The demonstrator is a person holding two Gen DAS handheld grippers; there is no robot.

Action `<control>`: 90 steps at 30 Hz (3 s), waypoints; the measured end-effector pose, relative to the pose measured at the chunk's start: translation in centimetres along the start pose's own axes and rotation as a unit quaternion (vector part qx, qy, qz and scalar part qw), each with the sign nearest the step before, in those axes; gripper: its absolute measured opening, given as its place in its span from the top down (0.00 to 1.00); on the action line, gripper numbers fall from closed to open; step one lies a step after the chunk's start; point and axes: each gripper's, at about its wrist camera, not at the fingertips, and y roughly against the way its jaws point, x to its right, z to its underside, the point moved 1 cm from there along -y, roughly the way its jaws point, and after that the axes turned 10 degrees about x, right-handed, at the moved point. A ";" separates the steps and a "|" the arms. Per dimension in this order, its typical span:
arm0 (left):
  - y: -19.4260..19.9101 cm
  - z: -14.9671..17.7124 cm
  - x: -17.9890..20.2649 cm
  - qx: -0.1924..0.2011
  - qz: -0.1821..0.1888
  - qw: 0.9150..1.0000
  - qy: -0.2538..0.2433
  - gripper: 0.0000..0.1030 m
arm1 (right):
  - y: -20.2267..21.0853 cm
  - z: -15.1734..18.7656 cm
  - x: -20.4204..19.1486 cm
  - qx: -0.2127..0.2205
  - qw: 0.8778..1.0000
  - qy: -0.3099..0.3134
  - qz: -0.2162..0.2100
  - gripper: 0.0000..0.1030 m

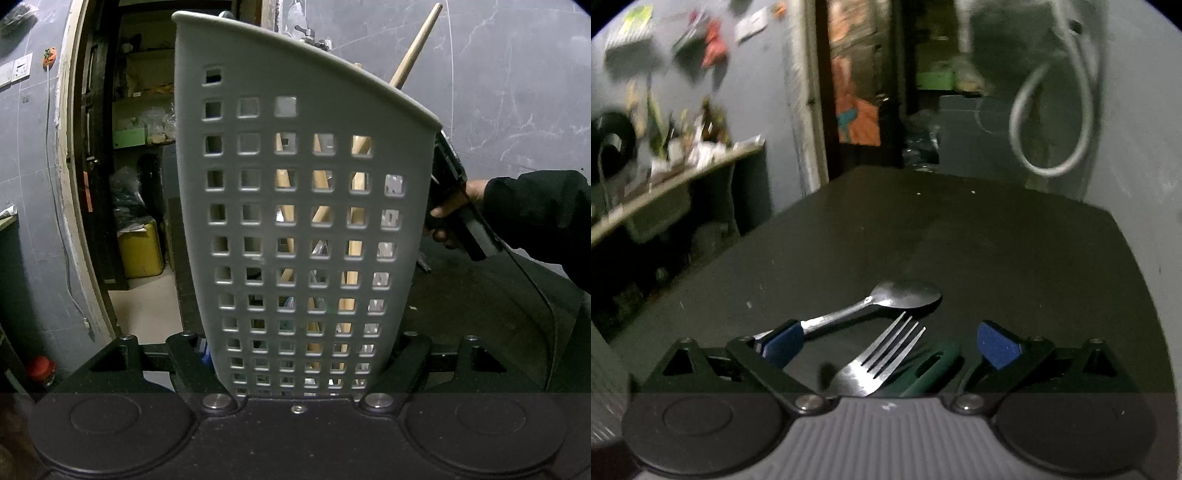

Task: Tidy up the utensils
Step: 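Close the right tool on the fork and lift it, then carry the fork up over the basket with the right tool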

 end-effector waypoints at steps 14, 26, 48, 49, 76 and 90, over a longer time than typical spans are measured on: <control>0.1 -0.1 -0.2 -0.001 0.001 1.000 0.002 0.25 | -0.2 0.4 -0.3 -0.006 1.000 0.027 0.007 0.50; 0.1 -0.1 -0.2 -0.001 0.000 1.000 0.003 0.25 | 0.5 -0.2 -0.3 0.005 0.999 0.015 0.032 0.90; 0.2 -0.1 -0.4 0.003 0.002 1.000 0.007 0.25 | 10.3 -2.4 -7.0 0.130 0.984 -0.034 0.121 0.98; 0.2 -0.1 -0.4 0.003 0.002 1.000 0.007 0.25 | 10.9 -2.5 -7.5 0.138 0.982 -0.030 0.123 0.98; 0.2 0.1 -0.8 0.006 0.005 1.000 0.012 0.25 | 17.7 -3.3 -14.6 0.273 0.940 0.083 0.185 0.98; 0.2 0.1 -0.9 0.006 0.005 1.000 0.012 0.26 | 24.2 -11.9 -15.8 0.346 0.904 0.123 0.220 0.98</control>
